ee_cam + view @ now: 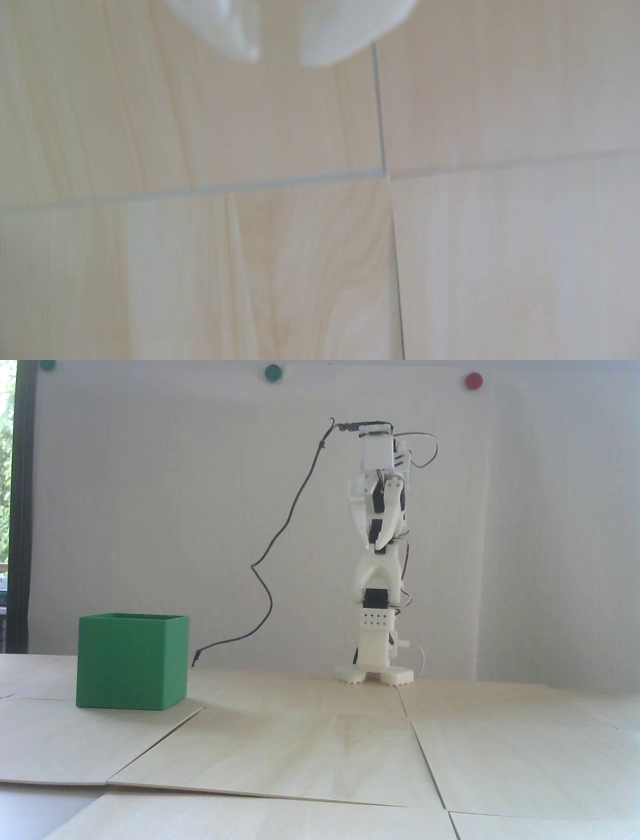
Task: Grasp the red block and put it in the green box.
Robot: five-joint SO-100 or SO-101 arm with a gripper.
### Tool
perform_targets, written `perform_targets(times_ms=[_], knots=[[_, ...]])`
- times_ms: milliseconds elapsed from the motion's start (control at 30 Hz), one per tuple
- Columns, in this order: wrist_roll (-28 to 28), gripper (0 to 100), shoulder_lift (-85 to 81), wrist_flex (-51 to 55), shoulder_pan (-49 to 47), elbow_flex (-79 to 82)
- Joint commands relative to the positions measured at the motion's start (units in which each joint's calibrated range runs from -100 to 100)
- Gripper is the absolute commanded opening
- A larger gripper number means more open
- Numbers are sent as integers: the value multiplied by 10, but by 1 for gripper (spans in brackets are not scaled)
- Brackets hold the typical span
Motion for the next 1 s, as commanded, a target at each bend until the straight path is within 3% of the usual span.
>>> perform_targets(times_ms=[0,233,500,667,900,967], knots=[[28,2,-250,-234,-7,390],[39,2,-487,-339,-2,672],[48,2,-508,-341,-2,772],[46,3,-508,-266,-2,794],[46,3,-505,-14,-6,794],[46,3,-506,-19,-2,794]])
